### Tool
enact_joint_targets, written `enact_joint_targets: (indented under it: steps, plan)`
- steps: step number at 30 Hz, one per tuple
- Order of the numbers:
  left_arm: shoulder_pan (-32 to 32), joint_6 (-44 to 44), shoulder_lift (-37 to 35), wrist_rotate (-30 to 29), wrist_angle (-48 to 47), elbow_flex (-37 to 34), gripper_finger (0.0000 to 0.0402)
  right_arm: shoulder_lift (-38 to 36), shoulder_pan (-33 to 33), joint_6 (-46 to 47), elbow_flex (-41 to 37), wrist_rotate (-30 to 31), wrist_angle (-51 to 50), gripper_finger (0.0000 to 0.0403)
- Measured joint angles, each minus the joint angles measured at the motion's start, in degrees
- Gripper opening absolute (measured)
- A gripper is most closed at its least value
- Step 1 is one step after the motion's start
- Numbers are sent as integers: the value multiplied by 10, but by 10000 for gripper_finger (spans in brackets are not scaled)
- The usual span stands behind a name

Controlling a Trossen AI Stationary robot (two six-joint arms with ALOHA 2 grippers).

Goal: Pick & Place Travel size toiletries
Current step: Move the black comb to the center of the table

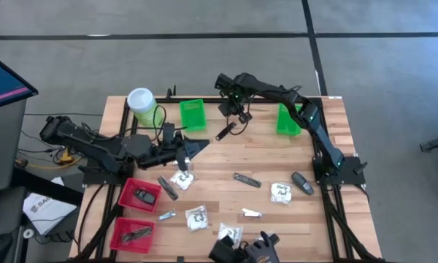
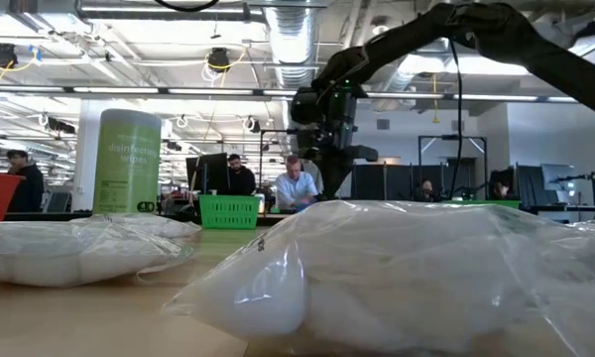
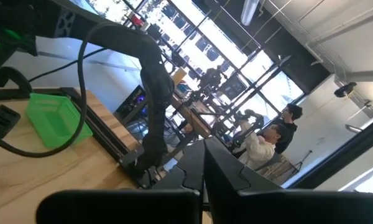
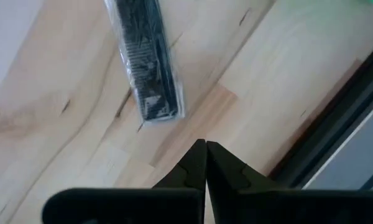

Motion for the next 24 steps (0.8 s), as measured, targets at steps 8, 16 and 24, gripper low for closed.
enact_joint_targets:
  steps: [8, 16, 24]
  plan:
    - [-5, -3, 0, 1, 0, 0, 0, 0, -32, -37, 0, -102, -18, 0]
    - [-4, -2, 0, 10, 0, 0, 0, 0, -15, -20, -3, -100, 3, 0]
    - [-4, -2, 0, 12, 0, 0, 0, 3, -35, -20, -68, -73, 0, 0]
